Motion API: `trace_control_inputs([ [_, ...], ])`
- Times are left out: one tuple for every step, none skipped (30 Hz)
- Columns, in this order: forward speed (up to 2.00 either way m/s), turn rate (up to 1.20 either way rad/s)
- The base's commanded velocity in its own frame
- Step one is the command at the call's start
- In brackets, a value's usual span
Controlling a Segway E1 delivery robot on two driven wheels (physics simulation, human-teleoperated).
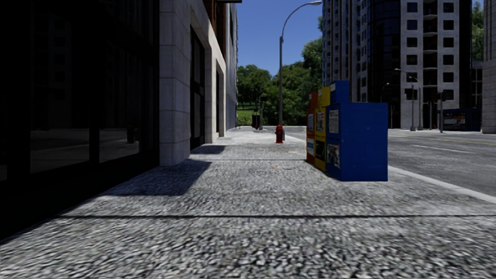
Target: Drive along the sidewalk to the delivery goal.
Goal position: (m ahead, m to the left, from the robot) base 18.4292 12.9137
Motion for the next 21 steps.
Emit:
trace_control_inputs([
  [2.00, 0.00],
  [2.00, 0.00],
  [2.00, 0.00],
  [2.00, 0.00],
  [2.00, 0.00],
  [2.00, 0.00],
  [2.00, 0.00],
  [2.00, 0.00],
  [2.00, 0.00],
  [2.00, 0.00],
  [2.00, 0.00],
  [2.00, 0.00],
  [2.00, 0.00],
  [2.00, 0.00],
  [2.00, 0.00],
  [2.00, 0.00],
  [2.00, 0.00],
  [2.00, 0.00],
  [2.00, 0.00],
  [2.00, 0.00],
  [2.00, 0.00],
])
